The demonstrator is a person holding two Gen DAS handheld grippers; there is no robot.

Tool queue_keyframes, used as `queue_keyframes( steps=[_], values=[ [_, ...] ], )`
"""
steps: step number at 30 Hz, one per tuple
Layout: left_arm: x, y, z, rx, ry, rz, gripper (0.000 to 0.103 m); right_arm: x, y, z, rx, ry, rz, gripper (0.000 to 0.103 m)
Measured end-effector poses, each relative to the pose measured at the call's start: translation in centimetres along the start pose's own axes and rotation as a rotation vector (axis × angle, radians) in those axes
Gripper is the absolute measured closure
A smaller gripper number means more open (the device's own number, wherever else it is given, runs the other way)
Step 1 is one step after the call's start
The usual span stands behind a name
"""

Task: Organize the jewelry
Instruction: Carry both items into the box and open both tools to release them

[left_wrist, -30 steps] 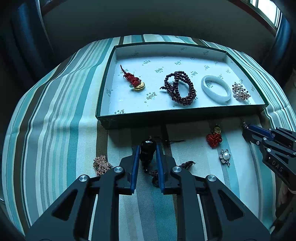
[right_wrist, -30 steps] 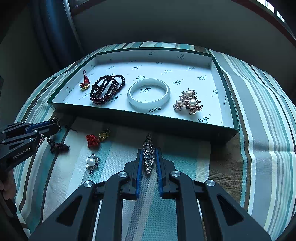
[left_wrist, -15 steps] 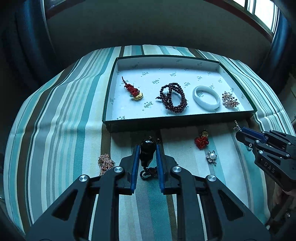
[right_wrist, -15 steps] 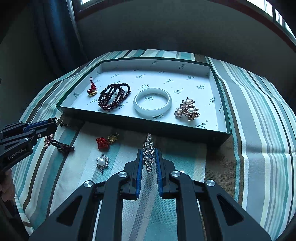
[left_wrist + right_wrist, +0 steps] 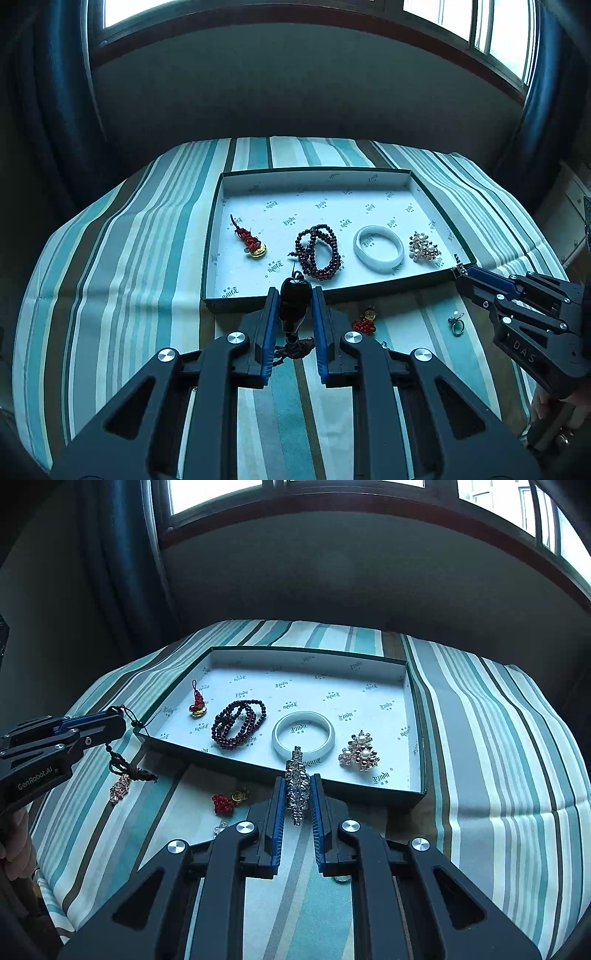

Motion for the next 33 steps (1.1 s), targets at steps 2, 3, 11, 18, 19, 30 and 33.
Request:
queue_keyframes(
  steps=[2,3,11,18,19,30,33],
  values=[
    [-0.3,-1.1,0.3,-0.025,0.005,-0.006,0.085,-0.2,-0.8,0.1,-0.015,0.002,0.003,0.089],
    [-0.5,-1.6,0.4,-0.037,0.008,-0.008,0.085,-0.3,-1.3,0.2,-0.023,0.004,0.005,0.089],
    [-1.1,-6.4,-0.6,-0.093,0.024,-0.018,0.085,-1.5,-5.5,0.1,-0.089,0.03,0.023,0.089],
    [-0.9,-10.4,-2.6,-0.133,0.008,-0.011,0.085,-3.4,-8.9,-1.5,-0.117,0.051,0.022,0.089],
    [-0.8,-10.7,-3.1,-0.132,0.003,-0.011,0.085,-3.7,-9.3,-2.0,-0.117,0.053,0.02,0.089],
    [0.6,-9.0,-13.2,0.04,-0.054,0.001,0.085,-6.6,-8.2,-10.3,0.037,0.057,-0.01,0.089],
    [1.0,-8.5,-15.6,0.088,-0.065,0.01,0.085,-6.8,-7.3,-12.1,0.081,0.052,-0.006,0.089]
  ],
)
Point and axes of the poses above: each gripper's, at about its wrist camera, not at the fingertips, and z roughly against the way its jaws point, x to its left, y to its underside, the point moved 6 cm from there along -z, roughly the way its jaws point, and after that the axes turned 5 degrees about z, right-handed, at the moved point
